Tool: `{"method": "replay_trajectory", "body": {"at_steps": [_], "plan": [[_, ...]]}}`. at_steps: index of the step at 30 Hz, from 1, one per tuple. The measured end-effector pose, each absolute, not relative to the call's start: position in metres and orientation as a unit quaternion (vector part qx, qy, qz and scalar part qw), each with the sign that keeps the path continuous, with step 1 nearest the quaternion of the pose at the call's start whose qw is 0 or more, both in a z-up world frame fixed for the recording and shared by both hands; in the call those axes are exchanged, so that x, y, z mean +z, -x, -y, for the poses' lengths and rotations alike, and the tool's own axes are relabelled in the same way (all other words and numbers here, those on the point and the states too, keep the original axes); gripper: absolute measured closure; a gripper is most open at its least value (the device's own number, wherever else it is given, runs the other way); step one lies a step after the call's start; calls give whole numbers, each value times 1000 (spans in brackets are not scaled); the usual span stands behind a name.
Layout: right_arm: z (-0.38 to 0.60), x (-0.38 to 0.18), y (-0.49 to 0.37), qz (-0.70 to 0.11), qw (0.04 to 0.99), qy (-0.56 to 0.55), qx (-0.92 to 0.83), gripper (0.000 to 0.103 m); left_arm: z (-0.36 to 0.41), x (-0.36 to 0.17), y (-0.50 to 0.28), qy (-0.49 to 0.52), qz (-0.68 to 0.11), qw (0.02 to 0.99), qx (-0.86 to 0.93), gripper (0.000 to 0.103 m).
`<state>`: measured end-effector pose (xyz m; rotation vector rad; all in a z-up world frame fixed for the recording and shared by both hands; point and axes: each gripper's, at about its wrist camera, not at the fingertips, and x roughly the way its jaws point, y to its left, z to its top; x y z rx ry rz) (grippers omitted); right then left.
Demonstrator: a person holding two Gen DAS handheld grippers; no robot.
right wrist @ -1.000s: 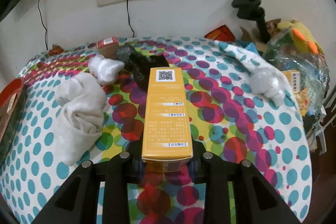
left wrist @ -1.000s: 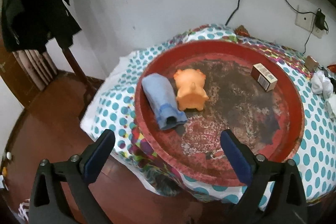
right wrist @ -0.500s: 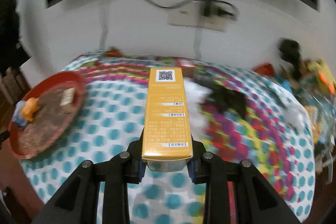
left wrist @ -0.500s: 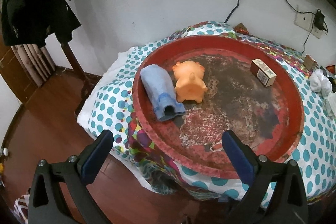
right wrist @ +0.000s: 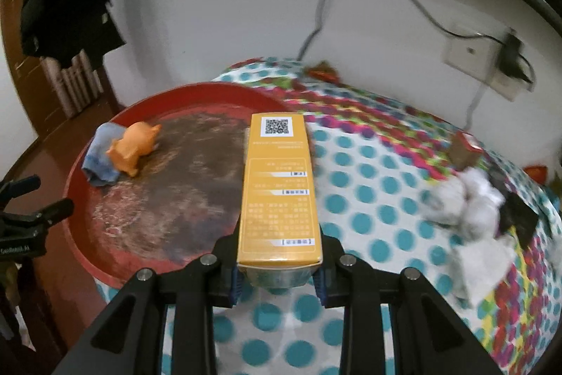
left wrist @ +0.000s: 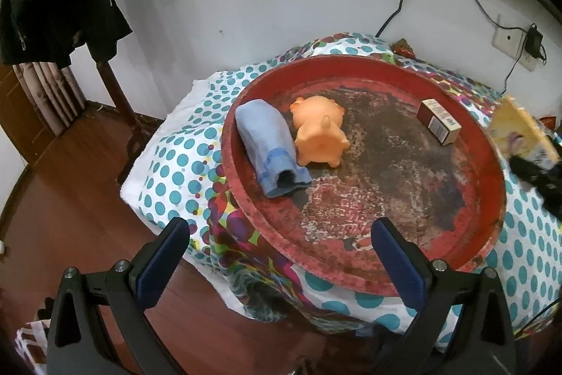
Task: Organize objects
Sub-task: 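Carry the yellow box onto the red tray and open the right gripper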
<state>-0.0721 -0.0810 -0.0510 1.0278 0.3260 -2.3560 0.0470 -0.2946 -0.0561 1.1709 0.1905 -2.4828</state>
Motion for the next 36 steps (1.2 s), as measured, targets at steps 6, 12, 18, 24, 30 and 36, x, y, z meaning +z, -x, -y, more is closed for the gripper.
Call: {"method": "replay_trajectory", "body": {"at_steps": [6, 12, 18, 24, 30, 36], "plan": [[120, -63, 75, -150, 286, -390, -863, 72, 293, -56, -46, -417, -70, 189, -887, 0], [143, -78, 87, -166, 285, -406, -853, 73, 293, -56, -46, -416, -76, 187, -886, 0], [153, -88, 101, -166, 280, -417, -849, 73, 295, -58, -46, -418, -83, 185, -886, 0], [158, -94, 109, -171, 276, -424, -846, 72, 294, -60, -44, -423, -85, 179, -884, 0], [159, -95, 108, -172, 273, -423, -847, 71, 291, -61, -44, -422, -87, 174, -885, 0], [157, -92, 106, -171, 268, -421, -850, 60, 291, -60, -45, -421, -88, 173, -886, 0]]}}
